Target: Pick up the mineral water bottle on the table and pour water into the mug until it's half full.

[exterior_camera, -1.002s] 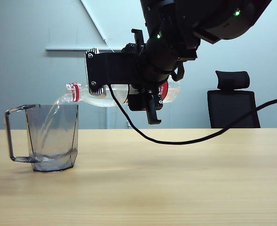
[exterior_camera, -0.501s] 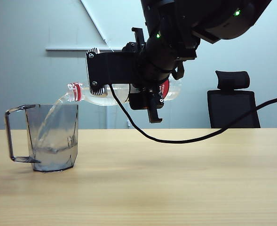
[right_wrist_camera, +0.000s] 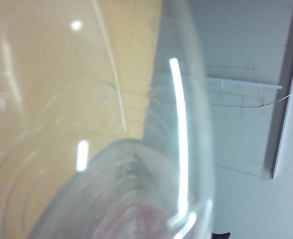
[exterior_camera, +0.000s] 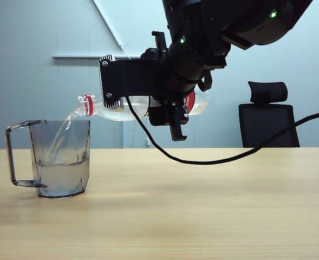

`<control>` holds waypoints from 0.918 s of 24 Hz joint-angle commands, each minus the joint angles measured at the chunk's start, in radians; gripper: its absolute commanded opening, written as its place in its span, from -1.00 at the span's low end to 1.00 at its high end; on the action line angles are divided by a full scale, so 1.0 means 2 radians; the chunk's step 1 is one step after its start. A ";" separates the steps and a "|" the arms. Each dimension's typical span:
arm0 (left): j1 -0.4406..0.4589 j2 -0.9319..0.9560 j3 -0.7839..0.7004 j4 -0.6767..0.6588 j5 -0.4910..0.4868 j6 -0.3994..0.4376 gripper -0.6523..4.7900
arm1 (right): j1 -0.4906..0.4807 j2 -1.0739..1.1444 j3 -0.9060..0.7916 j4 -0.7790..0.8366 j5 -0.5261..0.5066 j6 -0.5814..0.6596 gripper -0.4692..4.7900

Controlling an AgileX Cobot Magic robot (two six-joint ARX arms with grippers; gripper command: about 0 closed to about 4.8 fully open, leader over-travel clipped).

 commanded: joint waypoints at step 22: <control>0.000 0.001 0.001 0.003 0.000 -0.002 -0.77 | 0.017 -0.006 0.005 0.013 0.027 0.094 0.18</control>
